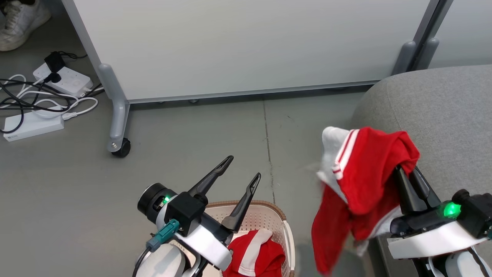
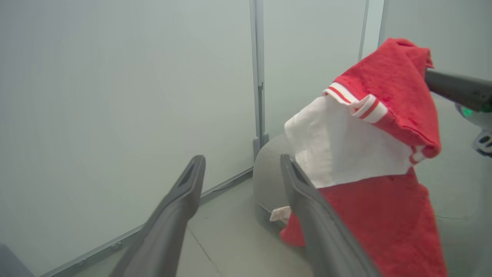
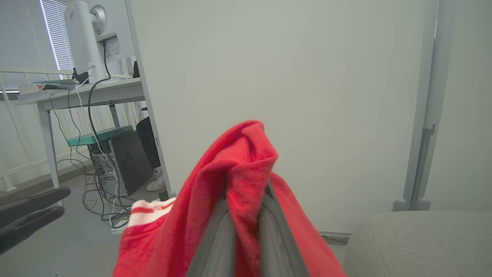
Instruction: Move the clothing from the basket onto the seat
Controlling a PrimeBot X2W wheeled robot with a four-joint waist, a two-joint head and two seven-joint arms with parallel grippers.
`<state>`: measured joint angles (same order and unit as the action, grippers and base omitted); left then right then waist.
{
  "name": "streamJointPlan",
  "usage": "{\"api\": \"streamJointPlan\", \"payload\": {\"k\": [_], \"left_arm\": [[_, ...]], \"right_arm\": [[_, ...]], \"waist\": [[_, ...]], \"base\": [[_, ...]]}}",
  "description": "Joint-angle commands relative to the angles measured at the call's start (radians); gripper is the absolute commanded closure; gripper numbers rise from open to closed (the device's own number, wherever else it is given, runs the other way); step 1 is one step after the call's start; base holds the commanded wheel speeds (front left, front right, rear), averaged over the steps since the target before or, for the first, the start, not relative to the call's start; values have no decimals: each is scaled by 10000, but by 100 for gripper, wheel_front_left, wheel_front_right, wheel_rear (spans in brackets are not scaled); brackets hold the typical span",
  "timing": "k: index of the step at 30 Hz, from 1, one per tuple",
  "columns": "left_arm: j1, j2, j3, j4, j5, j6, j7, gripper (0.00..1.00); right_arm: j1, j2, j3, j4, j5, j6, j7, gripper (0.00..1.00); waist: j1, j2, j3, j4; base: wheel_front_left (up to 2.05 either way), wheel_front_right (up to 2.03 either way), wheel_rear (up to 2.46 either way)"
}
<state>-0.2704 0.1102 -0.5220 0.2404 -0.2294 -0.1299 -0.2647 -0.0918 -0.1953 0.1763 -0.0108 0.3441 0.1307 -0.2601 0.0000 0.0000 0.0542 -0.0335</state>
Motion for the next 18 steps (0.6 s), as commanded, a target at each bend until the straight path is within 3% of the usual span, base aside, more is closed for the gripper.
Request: {"api": "streamJointPlan", "payload": {"k": [1, 18], "left_arm": [[182, 29, 86, -43, -30, -6, -12, 0], [1135, 562, -1145, -343, -862, -6, -11, 0]], "right_arm": [[105, 5, -102, 41, -57, 2, -63, 100], [589, 530, -1240, 1161, 18, 2, -63, 100]], "waist": [[0, 0, 4, -4], [0, 0, 9, 61]], "base": [[0, 0, 0], [0, 0, 0]]}}
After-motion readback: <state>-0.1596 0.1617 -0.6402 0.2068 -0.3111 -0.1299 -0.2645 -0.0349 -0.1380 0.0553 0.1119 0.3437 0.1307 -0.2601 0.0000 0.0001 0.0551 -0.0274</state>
